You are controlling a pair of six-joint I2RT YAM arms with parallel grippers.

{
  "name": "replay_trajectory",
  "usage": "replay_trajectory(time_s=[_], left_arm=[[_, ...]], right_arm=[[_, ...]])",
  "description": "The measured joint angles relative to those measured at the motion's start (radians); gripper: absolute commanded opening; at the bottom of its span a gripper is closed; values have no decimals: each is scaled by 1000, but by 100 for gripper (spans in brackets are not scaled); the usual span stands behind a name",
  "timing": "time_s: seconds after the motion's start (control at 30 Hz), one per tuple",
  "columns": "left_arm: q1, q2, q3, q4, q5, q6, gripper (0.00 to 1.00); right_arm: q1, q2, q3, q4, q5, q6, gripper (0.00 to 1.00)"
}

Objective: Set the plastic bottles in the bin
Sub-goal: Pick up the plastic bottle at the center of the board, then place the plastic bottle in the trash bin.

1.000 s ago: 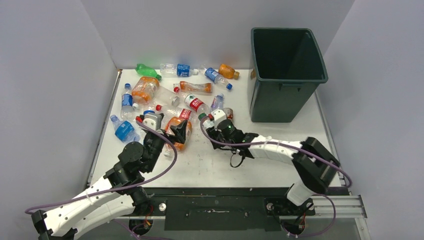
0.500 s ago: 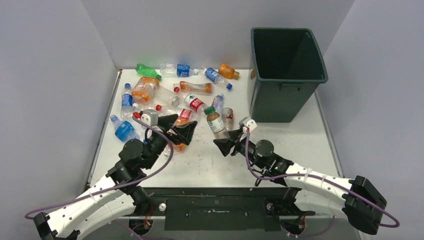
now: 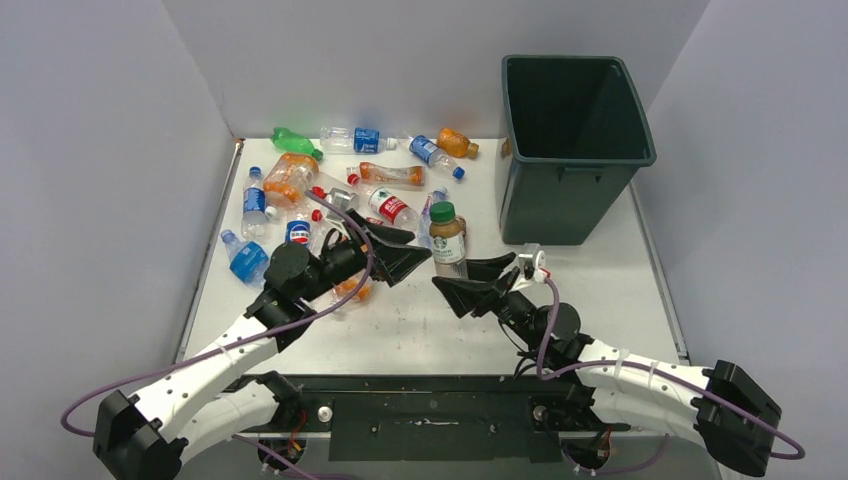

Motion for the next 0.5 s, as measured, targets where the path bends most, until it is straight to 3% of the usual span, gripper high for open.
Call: replay_trajectory(time_s=[0.33,0.5], left_arm=[[-61,44,5,41,56,38,99],[-147,66,44,4,44,134,69]], right_arm=[[48,70,-1,111,-12,35,5],[67,110,-1,152,-12,35,5]])
